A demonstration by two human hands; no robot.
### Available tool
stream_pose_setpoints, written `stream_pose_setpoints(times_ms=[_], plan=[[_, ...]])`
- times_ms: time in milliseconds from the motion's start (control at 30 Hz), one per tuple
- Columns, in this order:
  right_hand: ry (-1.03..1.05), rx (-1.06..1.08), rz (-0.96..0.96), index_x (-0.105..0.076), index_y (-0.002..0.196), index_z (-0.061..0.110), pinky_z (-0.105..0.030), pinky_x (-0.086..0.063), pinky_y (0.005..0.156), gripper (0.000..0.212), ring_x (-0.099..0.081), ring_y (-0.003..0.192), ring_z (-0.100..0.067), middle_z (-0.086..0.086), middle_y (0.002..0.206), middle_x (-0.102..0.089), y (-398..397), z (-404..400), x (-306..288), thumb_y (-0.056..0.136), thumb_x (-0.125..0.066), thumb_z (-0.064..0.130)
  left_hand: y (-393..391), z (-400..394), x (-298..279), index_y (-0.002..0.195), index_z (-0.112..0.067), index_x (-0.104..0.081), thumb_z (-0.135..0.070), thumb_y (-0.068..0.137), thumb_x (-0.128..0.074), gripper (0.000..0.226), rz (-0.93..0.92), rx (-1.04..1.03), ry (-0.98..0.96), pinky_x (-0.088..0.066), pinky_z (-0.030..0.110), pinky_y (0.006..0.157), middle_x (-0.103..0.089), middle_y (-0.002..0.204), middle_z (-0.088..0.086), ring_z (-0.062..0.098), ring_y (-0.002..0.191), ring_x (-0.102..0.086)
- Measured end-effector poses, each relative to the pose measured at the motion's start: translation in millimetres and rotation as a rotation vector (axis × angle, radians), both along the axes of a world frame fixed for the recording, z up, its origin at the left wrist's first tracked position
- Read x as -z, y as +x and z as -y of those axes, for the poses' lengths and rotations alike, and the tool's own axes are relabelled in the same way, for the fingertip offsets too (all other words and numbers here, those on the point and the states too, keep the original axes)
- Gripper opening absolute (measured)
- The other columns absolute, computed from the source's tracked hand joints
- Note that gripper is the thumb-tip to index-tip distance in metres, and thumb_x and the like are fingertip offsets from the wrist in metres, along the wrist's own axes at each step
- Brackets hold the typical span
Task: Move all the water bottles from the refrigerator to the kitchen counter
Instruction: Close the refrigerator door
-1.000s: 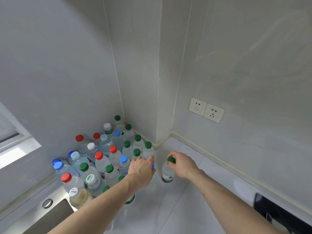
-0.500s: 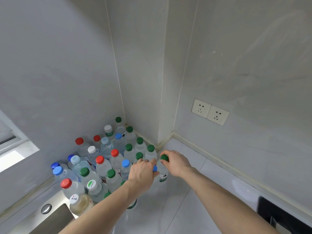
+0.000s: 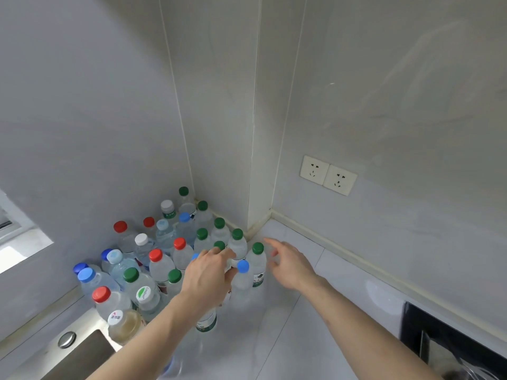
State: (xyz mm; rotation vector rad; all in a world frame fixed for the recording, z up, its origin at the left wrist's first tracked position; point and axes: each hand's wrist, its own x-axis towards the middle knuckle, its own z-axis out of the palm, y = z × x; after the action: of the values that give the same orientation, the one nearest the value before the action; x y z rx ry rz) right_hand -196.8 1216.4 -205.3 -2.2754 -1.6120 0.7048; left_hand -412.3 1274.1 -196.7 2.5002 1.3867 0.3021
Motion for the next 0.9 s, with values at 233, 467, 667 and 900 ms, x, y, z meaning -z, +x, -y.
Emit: stream_pose_setpoints(times_ms=[233,467,667,900], plan=[[0.208,0.256,-0.304,-0.049,0.147,0.046,-0.028,-0.058,0.079,0.051,-0.065,0.072,-0.011,0.017,0.121,-0.059,-6,99,-14,0.102,-0.062,0.025,-5,37,-18,0.12,-0.037,-0.065,-0.038,0.097,-0.062,0.023,0.148,0.187,-0.126,-0.041,0.023,0.079,-0.058,0.11,-0.021,0.008,0.1,-0.057],[0.317,0.501,-0.377,-0.051,0.138,0.056,-0.013,-0.052,0.077,0.048,-0.064,0.102,0.005,0.023,0.124,-0.059,-9,228,-35,0.102,-0.062,0.026,34,104,-29,0.109,-0.043,-0.065,-0.037,0.096,-0.066,0.015,0.231,0.467,-0.223,-0.042,0.012,0.082,-0.055,0.109,-0.028,-0.006,0.1,-0.053],[0.428,0.785,-0.325,-0.053,0.139,0.054,-0.023,-0.055,0.097,0.05,-0.061,0.114,0.007,0.025,0.128,-0.06,-7,351,-54,0.1,-0.066,0.025,92,177,-39,0.103,-0.047,-0.063,-0.038,0.095,-0.066,0.012,0.223,0.754,-0.269,-0.041,0.013,0.078,-0.054,0.111,-0.032,-0.006,0.105,-0.053],[0.544,1.139,-0.158,-0.057,0.131,0.054,-0.019,-0.049,0.102,0.042,-0.053,0.123,0.01,0.037,0.129,-0.055,-54,530,-76,0.1,-0.067,0.029,141,315,-74,0.101,-0.042,-0.064,-0.036,0.096,-0.065,0.008,0.226,1.137,-0.319,-0.039,0.009,0.088,-0.057,0.111,-0.028,-0.006,0.11,-0.052]])
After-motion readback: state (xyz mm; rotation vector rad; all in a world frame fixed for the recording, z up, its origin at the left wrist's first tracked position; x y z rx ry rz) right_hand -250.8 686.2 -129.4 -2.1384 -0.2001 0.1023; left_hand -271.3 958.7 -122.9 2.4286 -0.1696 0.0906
